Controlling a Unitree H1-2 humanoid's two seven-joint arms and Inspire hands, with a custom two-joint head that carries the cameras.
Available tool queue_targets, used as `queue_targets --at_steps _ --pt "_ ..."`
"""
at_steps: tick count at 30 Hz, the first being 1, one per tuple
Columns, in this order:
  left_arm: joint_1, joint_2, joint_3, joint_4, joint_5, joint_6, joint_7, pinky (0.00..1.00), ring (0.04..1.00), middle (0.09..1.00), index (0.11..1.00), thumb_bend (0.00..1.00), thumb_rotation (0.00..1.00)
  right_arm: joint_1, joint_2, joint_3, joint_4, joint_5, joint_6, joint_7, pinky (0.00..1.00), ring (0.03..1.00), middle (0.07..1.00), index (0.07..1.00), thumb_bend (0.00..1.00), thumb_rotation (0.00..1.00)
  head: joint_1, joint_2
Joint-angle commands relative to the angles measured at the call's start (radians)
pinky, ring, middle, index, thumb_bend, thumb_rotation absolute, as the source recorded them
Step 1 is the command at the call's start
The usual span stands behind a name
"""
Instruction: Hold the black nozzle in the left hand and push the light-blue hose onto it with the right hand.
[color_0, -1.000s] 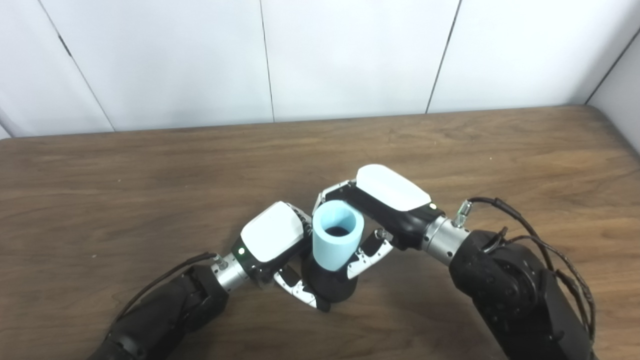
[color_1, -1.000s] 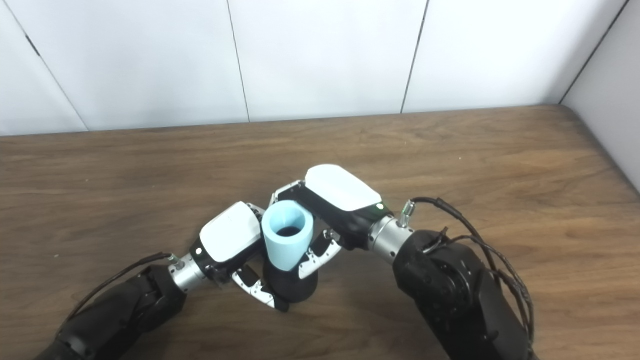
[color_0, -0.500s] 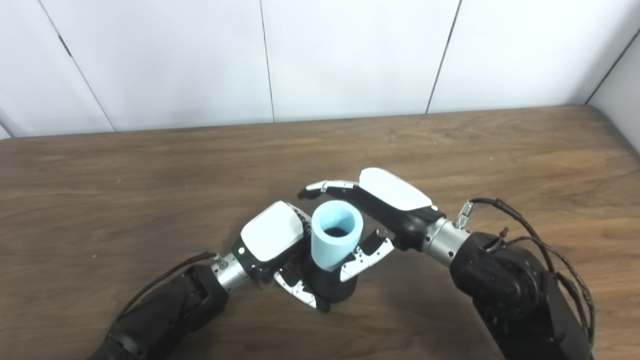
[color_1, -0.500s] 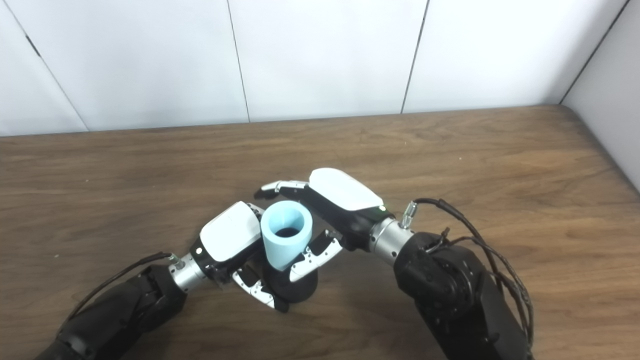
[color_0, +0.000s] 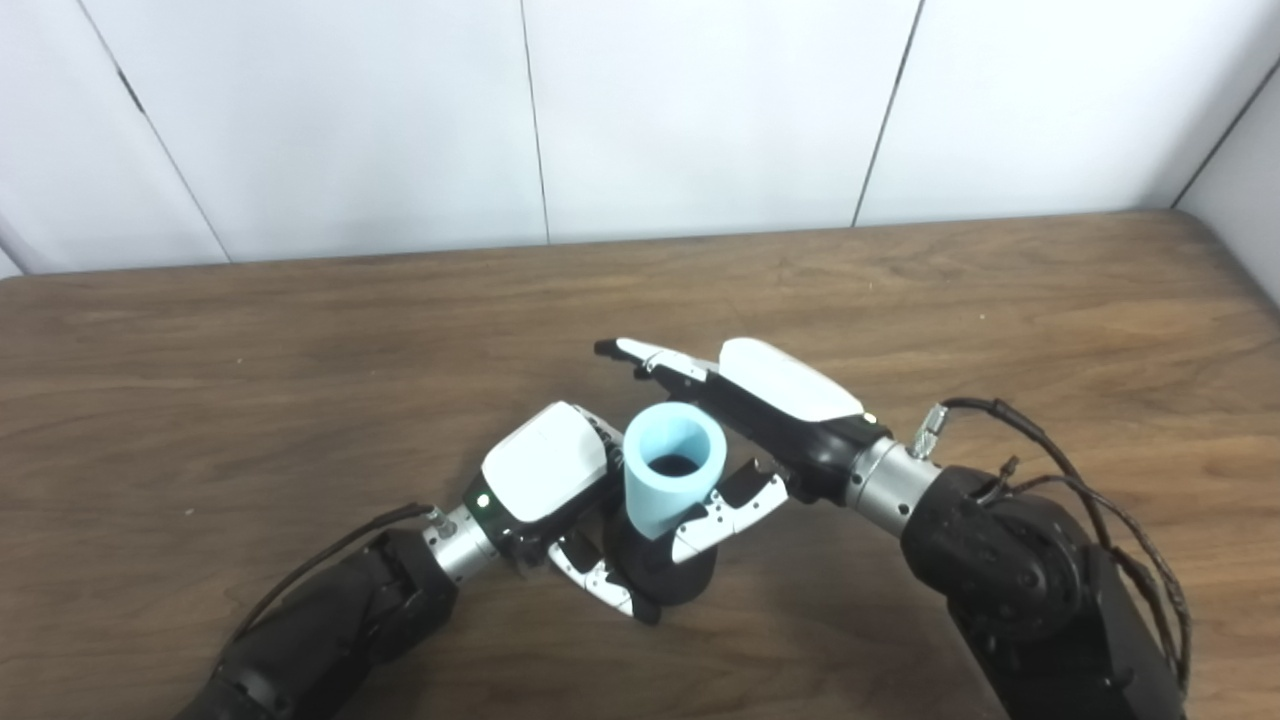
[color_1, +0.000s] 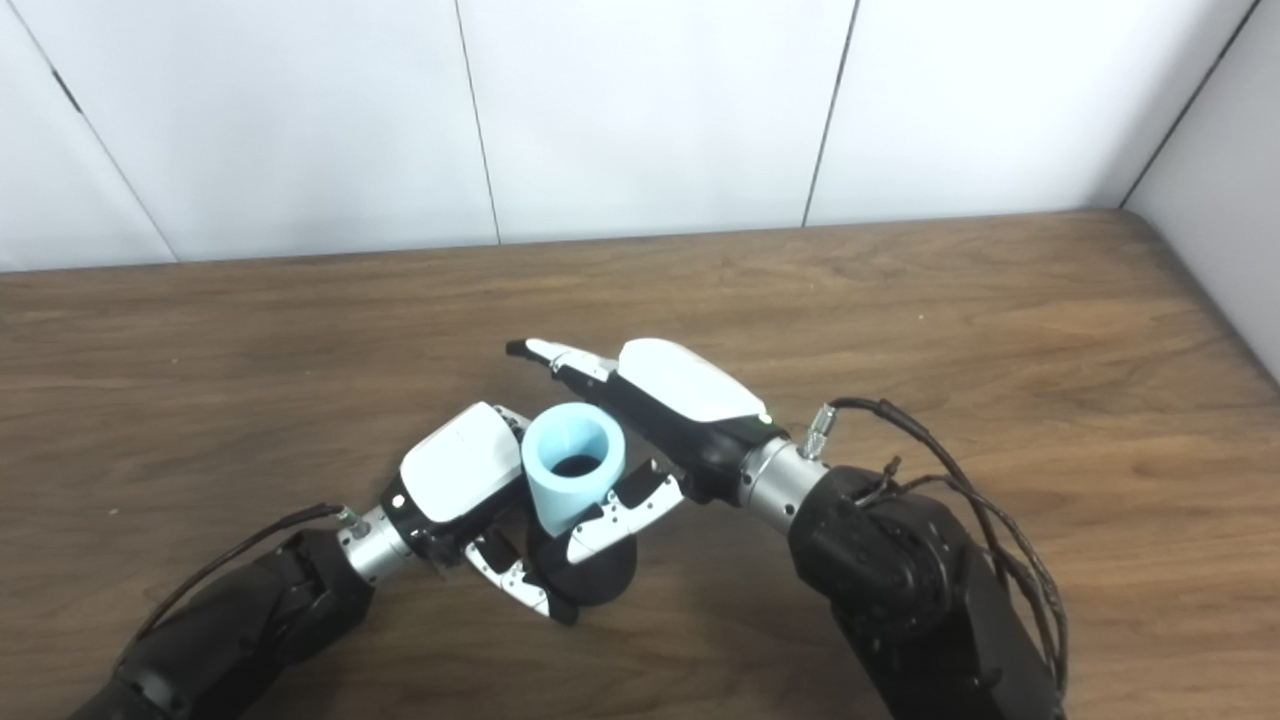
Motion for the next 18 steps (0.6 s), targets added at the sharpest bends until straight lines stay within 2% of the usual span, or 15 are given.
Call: queue_targets --at_steps 1,5,10,18 --pt "0.089 -0.006 -0.057 0.081 0.026 0.007 -0.043 0.29 0.335 0.379 0.404 0.99 0.19 -0.023 0.004 -0.022 -0.036 0.017 -0.007 -0.025 0.8 0.931 0.982 1.0 1.0 0.47 -0.001 0.0" --pt "0.089 -0.007 -0.058 0.085 0.025 0.007 -0.035 0.27 0.324 0.376 0.4 0.99 0.18 -0.034 -0.001 -0.036 -0.047 0.033 0.013 -0.011 0.83 0.951 0.996 1.0 1.0 0.47 -0.001 -0.001" --pt "0.089 -0.006 -0.062 0.085 0.019 0.007 -0.034 0.27 0.324 0.381 0.416 0.99 0.17 -0.036 -0.003 -0.057 -0.045 0.076 0.02 -0.018 0.81 0.943 1.0 1.0 1.0 0.47 0.0 -0.001" --pt "0.084 -0.011 -0.068 0.103 0.019 0.007 -0.029 0.25 0.301 0.352 0.386 0.99 0.18 -0.04 -0.001 -0.085 -0.047 0.121 0.017 -0.038 0.78 0.919 0.996 1.0 1.0 0.49 -0.001 -0.004"
